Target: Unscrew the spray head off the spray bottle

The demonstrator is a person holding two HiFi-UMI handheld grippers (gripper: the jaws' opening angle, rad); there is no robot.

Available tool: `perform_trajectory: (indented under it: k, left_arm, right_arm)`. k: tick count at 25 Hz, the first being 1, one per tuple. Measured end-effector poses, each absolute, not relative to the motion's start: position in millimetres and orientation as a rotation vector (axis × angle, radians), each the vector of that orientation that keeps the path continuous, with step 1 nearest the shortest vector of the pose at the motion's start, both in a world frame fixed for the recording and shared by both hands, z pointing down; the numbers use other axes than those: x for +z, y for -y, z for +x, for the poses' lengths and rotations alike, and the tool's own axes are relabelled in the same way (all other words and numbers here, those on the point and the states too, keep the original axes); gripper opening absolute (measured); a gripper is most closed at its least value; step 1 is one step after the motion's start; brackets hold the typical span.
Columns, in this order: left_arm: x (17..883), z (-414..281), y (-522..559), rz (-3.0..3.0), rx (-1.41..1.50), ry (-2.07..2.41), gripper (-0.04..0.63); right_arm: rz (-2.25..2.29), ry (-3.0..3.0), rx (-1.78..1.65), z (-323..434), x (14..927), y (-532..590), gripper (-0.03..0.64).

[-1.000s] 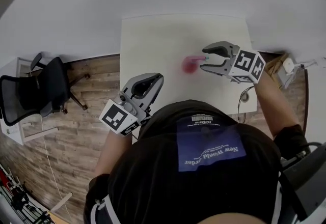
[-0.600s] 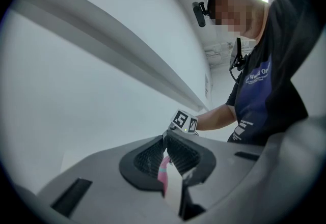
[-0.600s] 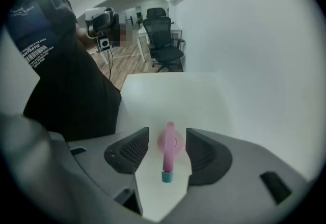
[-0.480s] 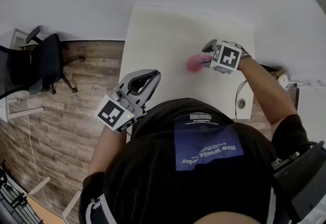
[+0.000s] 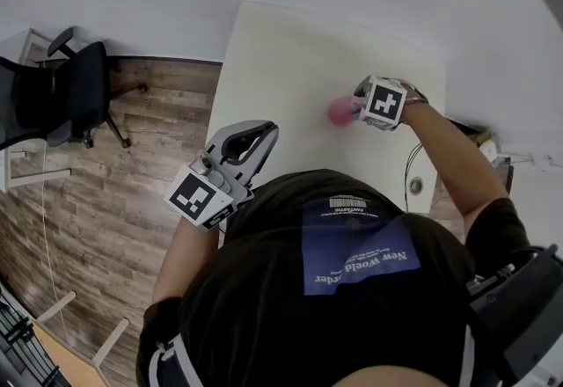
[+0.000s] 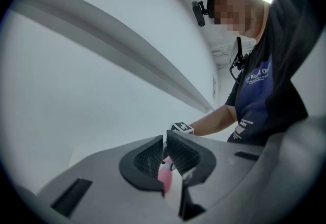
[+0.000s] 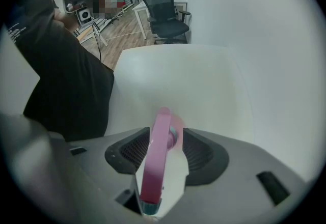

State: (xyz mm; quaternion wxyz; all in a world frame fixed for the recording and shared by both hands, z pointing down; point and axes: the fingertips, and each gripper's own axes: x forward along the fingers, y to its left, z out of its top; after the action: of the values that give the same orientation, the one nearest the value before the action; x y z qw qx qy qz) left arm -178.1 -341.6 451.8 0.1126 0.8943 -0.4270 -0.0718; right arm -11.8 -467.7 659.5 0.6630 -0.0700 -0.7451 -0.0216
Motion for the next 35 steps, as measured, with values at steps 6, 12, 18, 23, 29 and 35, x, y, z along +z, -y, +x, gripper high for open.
perform_trajectory:
  k: [6,12,18,23,29,35]
  left_arm:
    - [454,-179,341,2.632,-0.204,1.252,0.005]
    - [451,-174,342,2.637,-0.205,1.24,0.005]
    - [452,-173,344,2.634,-0.209,1.215,0.005]
    - [451,-169,347,2.646,-0.21,1.183,0.005]
    - [448,-159,351,2.662,-0.202,1.134,0.005]
    - [440,-144,357,2.705,-0.158,1.053,0.044]
  right_arm:
    - [-0.162,1.692,-0.056,-15,663,465,0.147]
    - [-0.155,1.687,-0.06,-10,657,465,0.135]
    - [-0.118,1.761,-0.038,-11,647,467,0.134]
    - [-0.049,1.846,0.011,-5,626,469,0.133]
    - [0.07,2.05,0.173,3,593,471,0.133]
    - [0.141,2.444,0.528,7,524,467,0.133]
